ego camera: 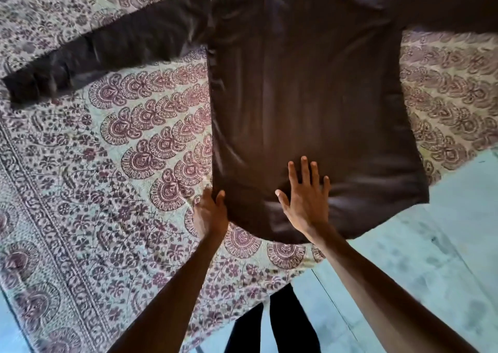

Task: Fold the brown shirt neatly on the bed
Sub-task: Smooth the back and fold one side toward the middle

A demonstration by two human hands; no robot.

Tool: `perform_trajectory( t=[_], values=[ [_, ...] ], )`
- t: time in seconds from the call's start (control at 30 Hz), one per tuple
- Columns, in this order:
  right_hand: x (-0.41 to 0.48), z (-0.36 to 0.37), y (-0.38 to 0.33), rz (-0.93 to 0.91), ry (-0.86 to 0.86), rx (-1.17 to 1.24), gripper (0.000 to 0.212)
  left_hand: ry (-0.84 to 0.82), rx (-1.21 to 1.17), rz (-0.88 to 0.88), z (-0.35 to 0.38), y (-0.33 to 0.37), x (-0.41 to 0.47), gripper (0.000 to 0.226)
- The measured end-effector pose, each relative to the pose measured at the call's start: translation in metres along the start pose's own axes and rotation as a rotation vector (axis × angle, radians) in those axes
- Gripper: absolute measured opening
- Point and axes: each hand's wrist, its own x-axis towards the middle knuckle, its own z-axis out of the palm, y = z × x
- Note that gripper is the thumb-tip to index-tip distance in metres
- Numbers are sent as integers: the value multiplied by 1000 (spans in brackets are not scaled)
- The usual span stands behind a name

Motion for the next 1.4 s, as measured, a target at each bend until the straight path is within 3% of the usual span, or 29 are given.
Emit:
perform_trajectory(
  t=[0.13,0.23,0.37,0.53,0.67,0.83,1.03,1.13,1.23,1.33,1.4],
  values=[
    [5,-12,-10,24,-81,-16,77,-33,276,27,-5,-9,-11,38],
    [10,-23,-12,32,-113,-46,77,-16,320,51,-12,-18,-17,36],
    [37,-48,-24,45,-44,19,51,98,161,64,-28,-20,1,31],
    [111,-78,-70,-149,-75,220,33,176,-33,190,-58,-7,87,10],
    [173,-95,-129,-274,-121,262,26,128,-142,226,-88,19,172,11],
    [262,-120,-202,-337,-11,264,10,130,-285,165,-130,56,267,12],
    [356,-155,-250,-345,45,351,13,-138,-379,260,-135,75,327,11],
    [398,-170,-251,-316,159,331,26,-265,-393,369,-116,90,325,14],
    [436,-184,-243,-300,148,185,44,-389,-491,337,-91,112,322,12],
    [467,-196,-232,-353,33,1,61,-326,-500,274,-71,143,320,13],
    [484,-199,-224,-400,-23,-66,56,-254,-439,248,-61,165,320,29]
  ],
)
